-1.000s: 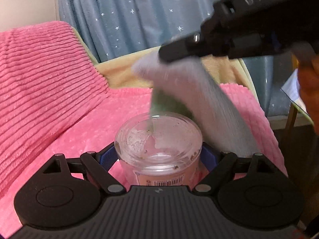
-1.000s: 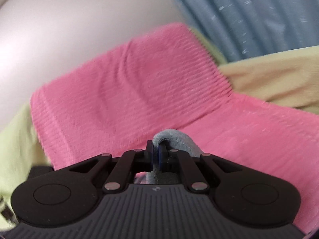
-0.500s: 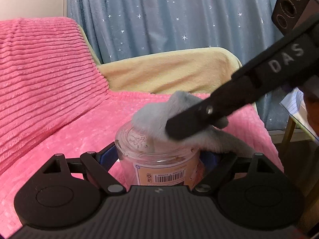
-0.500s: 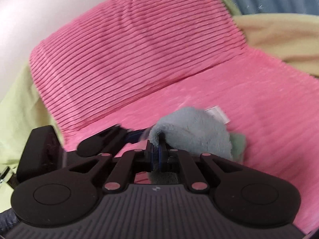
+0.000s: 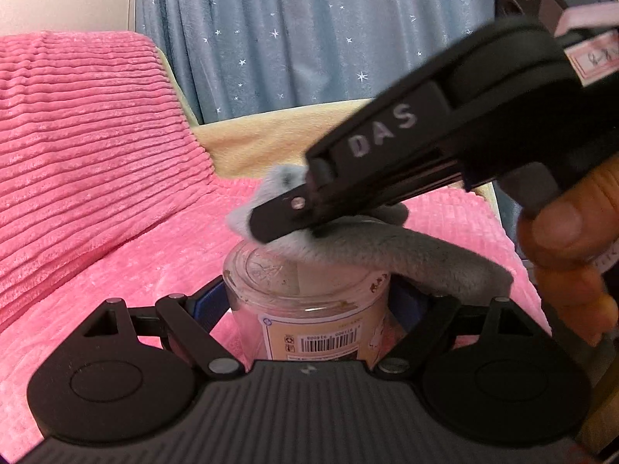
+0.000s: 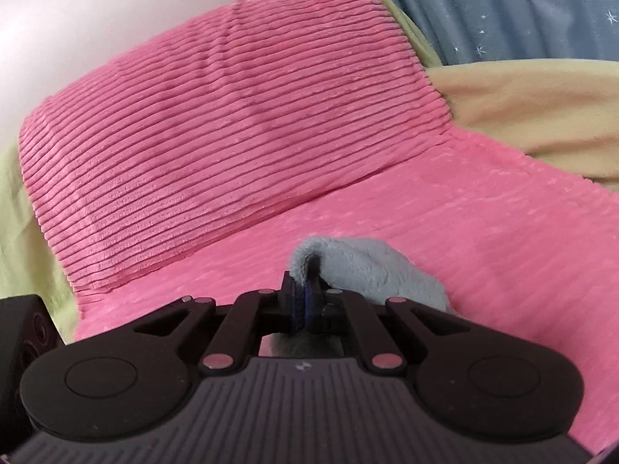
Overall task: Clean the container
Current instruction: 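Hold the jar with the left gripper while the right gripper wipes its rim with the cloth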
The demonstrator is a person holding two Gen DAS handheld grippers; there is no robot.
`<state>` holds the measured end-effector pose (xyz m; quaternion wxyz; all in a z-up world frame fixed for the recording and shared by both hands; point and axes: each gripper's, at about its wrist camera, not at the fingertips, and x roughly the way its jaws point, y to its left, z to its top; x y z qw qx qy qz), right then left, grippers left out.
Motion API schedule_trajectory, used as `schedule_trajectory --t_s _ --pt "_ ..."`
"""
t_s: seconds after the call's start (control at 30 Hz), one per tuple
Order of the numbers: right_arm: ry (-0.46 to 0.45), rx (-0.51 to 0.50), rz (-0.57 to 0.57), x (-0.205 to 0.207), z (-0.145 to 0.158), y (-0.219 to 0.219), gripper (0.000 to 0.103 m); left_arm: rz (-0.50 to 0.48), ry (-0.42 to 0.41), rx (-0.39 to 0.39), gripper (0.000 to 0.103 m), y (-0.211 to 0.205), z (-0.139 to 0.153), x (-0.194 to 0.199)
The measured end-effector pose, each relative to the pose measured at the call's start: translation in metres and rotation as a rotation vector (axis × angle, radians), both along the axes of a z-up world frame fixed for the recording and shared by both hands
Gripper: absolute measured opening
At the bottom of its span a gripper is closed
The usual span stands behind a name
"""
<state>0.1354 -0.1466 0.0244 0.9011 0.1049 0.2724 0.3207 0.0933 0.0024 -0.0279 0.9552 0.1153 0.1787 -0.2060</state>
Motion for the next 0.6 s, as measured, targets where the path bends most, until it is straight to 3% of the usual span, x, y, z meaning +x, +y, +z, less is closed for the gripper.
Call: schedule_trajectory --t_s 0.13,0.33,0.6 --pt "0.01 -0.04 -0.001 -0.008 0.004 -0.012 0.001 -0.001 0.004 0.0 0.086 0.0 0.001 0.002" --pt "0.087 0.007 0.089 -0.022 0.004 -0.017 0.002 0.005 0.007 0.002 0.086 -0.001 0.001 0.003" --pt "0.033 0.021 0.072 -0.003 -0.001 0.012 0.001 0.01 0.012 -0.011 0.085 0.001 0.0 0.003"
